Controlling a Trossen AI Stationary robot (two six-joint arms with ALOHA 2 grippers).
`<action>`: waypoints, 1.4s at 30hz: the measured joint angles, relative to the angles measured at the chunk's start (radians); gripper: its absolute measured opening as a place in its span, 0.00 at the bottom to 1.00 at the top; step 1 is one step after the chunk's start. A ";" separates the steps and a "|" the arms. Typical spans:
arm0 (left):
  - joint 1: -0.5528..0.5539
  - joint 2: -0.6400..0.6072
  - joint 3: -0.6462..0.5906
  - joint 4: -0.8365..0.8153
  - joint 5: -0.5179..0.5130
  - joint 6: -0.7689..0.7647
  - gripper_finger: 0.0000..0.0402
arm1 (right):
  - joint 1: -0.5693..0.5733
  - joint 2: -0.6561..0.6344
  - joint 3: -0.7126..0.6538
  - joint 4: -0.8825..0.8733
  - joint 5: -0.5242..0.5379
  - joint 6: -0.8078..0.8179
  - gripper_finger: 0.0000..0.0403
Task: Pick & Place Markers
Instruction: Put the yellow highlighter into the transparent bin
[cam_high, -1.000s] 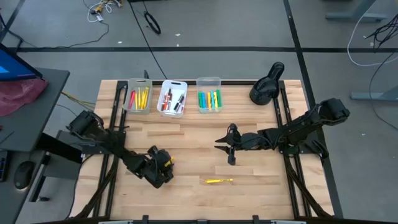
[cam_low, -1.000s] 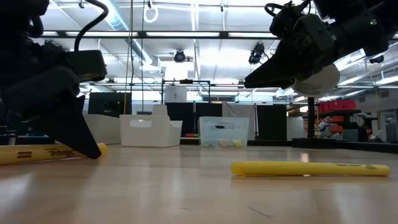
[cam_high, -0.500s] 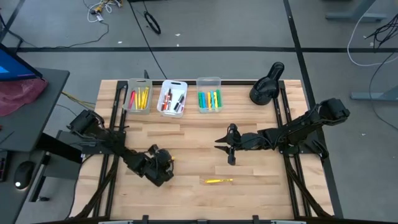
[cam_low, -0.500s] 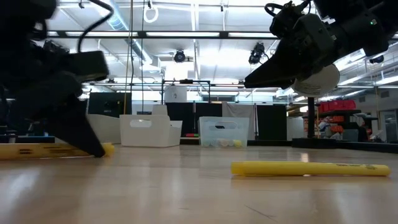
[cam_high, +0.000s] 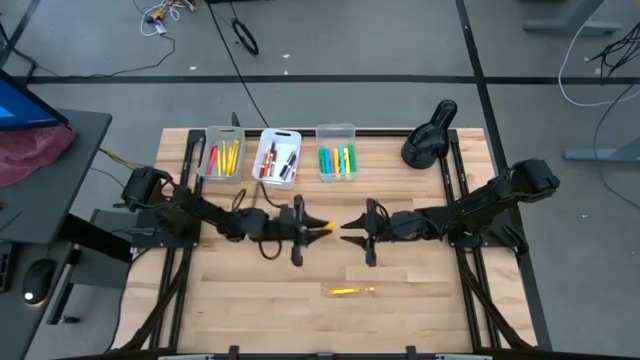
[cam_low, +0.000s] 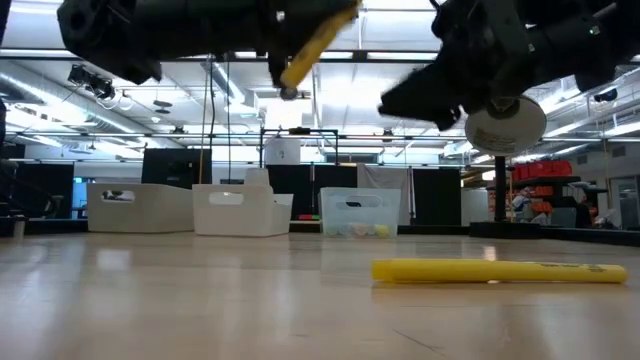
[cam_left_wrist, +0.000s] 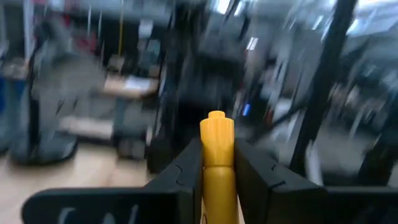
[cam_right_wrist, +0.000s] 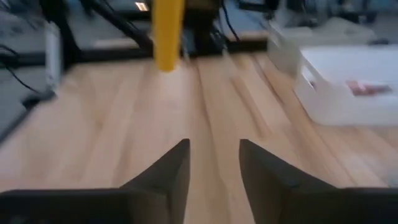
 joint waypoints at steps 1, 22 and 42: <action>0.011 0.000 0.000 0.055 0.020 0.007 0.17 | 0.000 0.014 0.000 0.048 -0.013 -0.009 0.36; 0.031 -0.003 0.040 0.107 0.042 0.055 0.23 | 0.008 0.365 0.216 0.572 -0.057 -0.142 0.37; -0.006 -0.331 0.039 -0.898 -0.444 0.047 0.56 | -0.121 0.028 0.199 -0.175 0.193 0.141 0.12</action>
